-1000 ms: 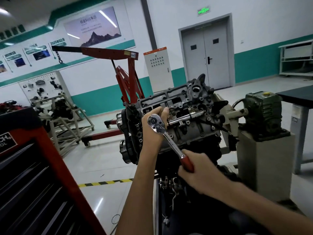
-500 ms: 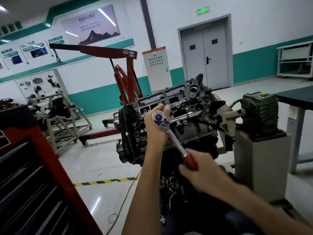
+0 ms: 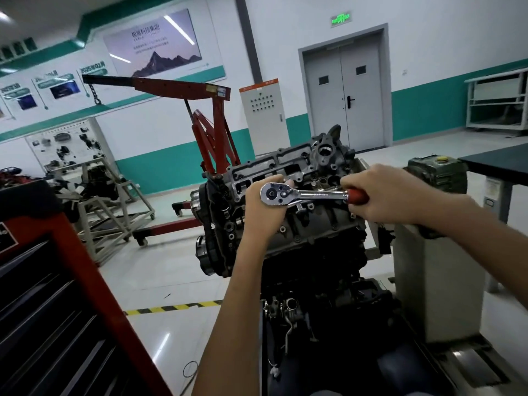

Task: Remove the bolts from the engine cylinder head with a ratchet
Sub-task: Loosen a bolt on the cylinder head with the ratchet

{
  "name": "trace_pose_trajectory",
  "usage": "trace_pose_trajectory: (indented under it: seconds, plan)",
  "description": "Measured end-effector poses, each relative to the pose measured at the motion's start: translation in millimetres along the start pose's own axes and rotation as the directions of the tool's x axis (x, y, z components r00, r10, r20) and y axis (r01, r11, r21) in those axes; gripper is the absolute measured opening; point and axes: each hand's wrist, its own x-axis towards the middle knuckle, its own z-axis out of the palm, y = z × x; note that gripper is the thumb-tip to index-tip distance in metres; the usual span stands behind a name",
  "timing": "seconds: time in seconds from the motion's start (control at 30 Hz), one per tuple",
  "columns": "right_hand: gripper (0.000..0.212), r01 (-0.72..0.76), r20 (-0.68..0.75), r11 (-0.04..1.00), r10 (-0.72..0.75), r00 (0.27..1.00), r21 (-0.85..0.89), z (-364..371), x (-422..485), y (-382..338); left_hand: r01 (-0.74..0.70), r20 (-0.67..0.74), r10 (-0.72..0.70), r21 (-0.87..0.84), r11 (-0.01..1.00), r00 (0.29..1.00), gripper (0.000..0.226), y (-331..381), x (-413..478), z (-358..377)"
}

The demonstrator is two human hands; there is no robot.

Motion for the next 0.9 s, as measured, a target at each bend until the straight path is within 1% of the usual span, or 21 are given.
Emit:
trace_pose_trajectory:
  seconds: [0.03,0.07,0.1,0.13,0.2,0.23,0.27,0.3,0.33,0.37,0.43,0.5,0.57,0.6,0.63,0.67,0.7,0.73,0.8,0.87,0.9]
  plan:
    - [0.018,-0.018,0.006,0.999,0.018,1.0,0.029,9,-6,-4,0.004,-0.038,-0.005,-0.035,0.999,0.999,0.05,-1,-1,2]
    - [0.017,-0.049,0.002,0.993,0.049,0.999,0.105,24,-16,-11,0.0,-0.067,-0.004,-0.063,0.998,0.998,0.05,-2,-3,5]
    - [0.018,-0.091,-0.017,0.969,0.097,0.995,0.231,41,-28,-22,-0.012,-0.087,0.006,-0.075,0.997,0.996,0.05,-2,-5,7]
    - [0.02,-0.137,-0.04,0.91,0.166,0.985,0.39,58,-39,-38,-0.027,-0.103,0.019,-0.074,0.997,0.995,0.051,0,-5,10]
    - [0.024,-0.161,-0.079,0.714,0.29,0.954,0.682,89,-54,-77,-0.039,-0.126,0.03,-0.075,0.996,0.992,0.051,3,-5,15]
    - [0.027,-0.153,-0.076,0.602,0.338,0.938,0.784,102,-56,-97,-0.036,-0.133,0.025,-0.078,0.996,0.991,0.049,4,-5,17]
    - [0.028,-0.152,-0.051,0.501,0.37,0.928,0.852,113,-56,-115,-0.029,-0.136,0.018,-0.077,0.997,0.991,0.045,5,-5,19]
    - [0.028,-0.154,-0.02,0.425,0.378,0.926,0.892,119,-54,-128,-0.021,-0.136,0.011,-0.072,0.997,0.991,0.041,4,-5,19]
    - [0.027,-0.157,0.002,0.39,0.368,0.93,0.907,121,-53,-134,-0.019,-0.131,0.011,-0.065,0.998,0.991,0.038,3,-5,17]
    - [0.025,-0.159,0.004,0.419,0.346,0.938,0.894,119,-52,-130,-0.023,-0.116,0.016,-0.061,0.998,0.993,0.039,1,-5,15]
    - [0.027,-0.129,-0.039,0.591,0.262,0.964,0.796,103,-51,-103,-0.028,-0.058,0.025,-0.05,0.998,0.998,0.046,0,-5,7]
    - [0.03,-0.077,-0.029,0.776,0.122,0.992,0.626,77,-45,-65,-0.024,0.012,0.024,-0.03,0.999,1.0,0.049,0,-3,-2]
    - [0.026,-0.024,0.055,0.908,0.001,0.999,0.419,44,-30,-29,0.021,0.066,-0.019,-0.03,0.999,0.998,0.051,0,0,-7]
    - [0.023,0.014,0.069,0.956,-0.036,0.997,0.292,28,-20,-16,0.036,0.079,-0.034,-0.023,0.999,0.996,0.052,0,1,-8]
    - [0.02,0.054,0.044,0.986,-0.062,0.997,0.16,14,-12,-7,0.033,0.081,-0.032,-0.011,0.999,0.996,0.052,0,2,-8]
    - [0.019,0.076,-0.001,0.995,-0.076,0.997,0.066,4,-5,-3,0.03,0.066,-0.03,-0.006,1.0,0.997,0.049,0,1,-6]
    - [0.021,0.073,-0.026,0.997,-0.072,0.997,0.033,1,-3,-3,0.038,0.03,-0.037,-0.016,0.999,0.999,0.045,0,0,-4]
    - [0.024,0.046,-0.014,0.997,-0.045,0.999,0.06,6,-6,-7,0.05,-0.015,-0.05,-0.049,0.998,0.999,0.043,1,-2,-3]
    - [0.024,-0.051,0.016,0.969,0.048,0.999,0.243,35,-24,-25,0.031,-0.082,-0.04,-0.114,0.993,0.996,0.042,-1,-6,1]
    - [0.02,-0.14,-0.044,0.869,0.183,0.982,0.475,68,-44,-54,0.0,-0.107,-0.012,-0.107,0.994,0.994,0.043,0,-7,6]
    - [0.022,-0.16,-0.077,0.788,0.254,0.964,0.595,83,-51,-69,-0.002,-0.111,-0.009,-0.098,0.995,0.994,0.043,2,-6,11]
